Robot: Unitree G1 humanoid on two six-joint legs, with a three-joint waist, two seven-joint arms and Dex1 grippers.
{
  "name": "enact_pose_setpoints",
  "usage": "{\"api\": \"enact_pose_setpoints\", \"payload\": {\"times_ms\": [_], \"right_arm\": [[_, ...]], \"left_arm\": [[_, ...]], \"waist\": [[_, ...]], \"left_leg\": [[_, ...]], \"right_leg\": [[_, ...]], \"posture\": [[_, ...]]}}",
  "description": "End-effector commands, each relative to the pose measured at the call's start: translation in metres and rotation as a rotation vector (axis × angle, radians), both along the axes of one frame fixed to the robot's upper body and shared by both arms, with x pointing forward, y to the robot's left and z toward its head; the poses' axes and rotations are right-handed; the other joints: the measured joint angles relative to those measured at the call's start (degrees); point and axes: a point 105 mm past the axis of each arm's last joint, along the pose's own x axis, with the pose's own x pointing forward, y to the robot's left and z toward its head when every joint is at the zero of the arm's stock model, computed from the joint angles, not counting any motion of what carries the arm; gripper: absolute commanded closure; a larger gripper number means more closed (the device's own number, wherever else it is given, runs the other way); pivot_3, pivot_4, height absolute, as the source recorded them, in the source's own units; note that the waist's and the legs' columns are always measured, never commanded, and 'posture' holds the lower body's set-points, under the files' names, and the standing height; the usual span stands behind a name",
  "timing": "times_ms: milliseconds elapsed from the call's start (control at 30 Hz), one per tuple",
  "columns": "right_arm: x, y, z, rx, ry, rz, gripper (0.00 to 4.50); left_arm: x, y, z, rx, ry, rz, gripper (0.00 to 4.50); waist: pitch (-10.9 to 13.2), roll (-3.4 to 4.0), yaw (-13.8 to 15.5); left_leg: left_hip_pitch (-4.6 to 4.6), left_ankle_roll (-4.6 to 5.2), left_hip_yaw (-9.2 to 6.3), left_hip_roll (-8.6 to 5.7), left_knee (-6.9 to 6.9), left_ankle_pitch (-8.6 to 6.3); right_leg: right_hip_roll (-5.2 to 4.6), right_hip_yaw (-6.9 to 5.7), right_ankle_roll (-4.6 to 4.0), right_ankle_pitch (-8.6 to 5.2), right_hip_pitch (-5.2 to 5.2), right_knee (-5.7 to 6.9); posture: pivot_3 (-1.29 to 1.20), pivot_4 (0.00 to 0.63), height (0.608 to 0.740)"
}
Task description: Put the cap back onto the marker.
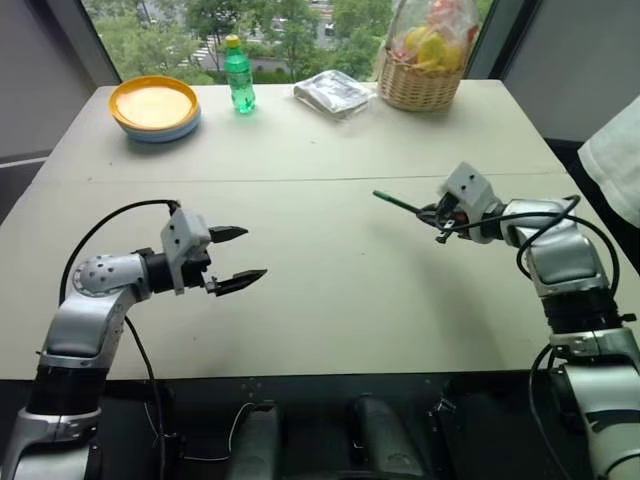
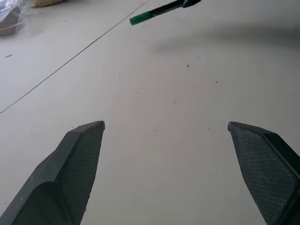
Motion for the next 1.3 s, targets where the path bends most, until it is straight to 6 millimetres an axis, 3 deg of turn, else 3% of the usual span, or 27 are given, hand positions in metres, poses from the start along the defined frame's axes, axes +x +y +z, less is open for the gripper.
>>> {"api": "enact_pose_setpoints", "payload": {"times_ms": [33, 133, 233, 333, 467, 700, 833, 1300], "right_arm": [[-0.012, -0.016, 0.015, 0.106, -0.033, -0.214, 4.5], [-0.027, -0.018, 0.008, 0.145, -0.007, -0.288, 4.5], [-0.038, -0.017, 0.001, 0.158, 0.024, -0.305, 4.5], [-0.044, -0.027, -0.006, 0.154, 0.053, -0.352, 4.5], [-0.045, -0.047, -0.008, 0.154, 0.057, -0.424, 4.5], [-0.043, -0.071, -0.009, 0.161, 0.054, -0.51, 4.5], [-0.046, -0.071, -0.016, 0.174, 0.077, -0.524, 4.5], [-0.047, -0.07, -0.017, 0.195, 0.093, -0.529, 4.5]], "left_arm": [[0.007, -0.007, 0.01, -0.018, -0.016, -0.038, 0.1], [0.014, -0.018, 0.027, -0.06, -0.042, -0.083, 0.1], [0.02, -0.033, 0.074, -0.213, -0.099, -0.134, 0.1], [0.009, -0.044, 0.118, -0.355, -0.108, -0.239, 0.1], [-0.003, -0.048, 0.134, -0.375, -0.088, -0.31, 0.1], [-0.009, -0.052, 0.124, -0.321, -0.035, -0.339, 0.1], [-0.014, -0.048, 0.093, -0.241, 0.055, -0.363, 0.1], [-0.013, -0.047, 0.085, -0.174, 0.043, -0.373, 0.1]], "waist": [[0.0, 0.0, 0.0], [0.0, 0.0, 0.14], [0.0, -0.01, 0.0], [0.0, -0.01, -0.4], [-0.03, 0.05, -0.75], [-0.03, 0.04, -0.36], [-0.03, 0.04, -0.51], [-0.02, 0.03, -0.23]], "left_leg": [[-0.01, 0.0, 0.0, -0.01, 0.0, 0.0], [-0.03, 0.0, -0.03, -0.01, 0.01, 0.0], [-0.13, 0.0, -0.12, -0.02, 0.06, 0.0], [-0.16, 0.0, -0.12, -0.02, 0.06, 0.0], [-0.07, 0.01, -0.08, -0.01, -0.01, 0.0], [-0.08, 0.01, -0.09, -0.02, -0.01, 0.0], [-0.07, 0.01, -0.08, -0.01, -0.02, 0.0], [-0.12, 0.01, -0.09, -0.01, -0.01, 0.0]], "right_leg": [[-0.01, 0.0, 0.0, 0.0, 0.0, 0.0], [0.0, -0.01, 0.0, 0.0, 0.0, -0.01], [0.0, -0.13, 0.01, 0.0, 0.0, -0.05], [0.0, -0.13, 0.02, 0.01, 0.0, -0.07], [0.03, -0.07, 0.01, 0.0, 0.0, -0.09], [0.04, -0.07, 0.01, 0.0, 0.0, -0.09], [0.05, -0.06, 0.01, 0.0, 0.0, -0.09], [0.04, -0.07, 0.01, 0.0, 0.0, -0.15]], "posture": [[0.0, 0.15, 0.74], [0.0, 0.15, 0.74], [0.0, 0.15, 0.74], [0.0, 0.15, 0.74], [0.0, 0.15, 0.74], [0.0, 0.15, 0.74], [0.0, 0.15, 0.74], [0.0, 0.15, 0.74]]}}
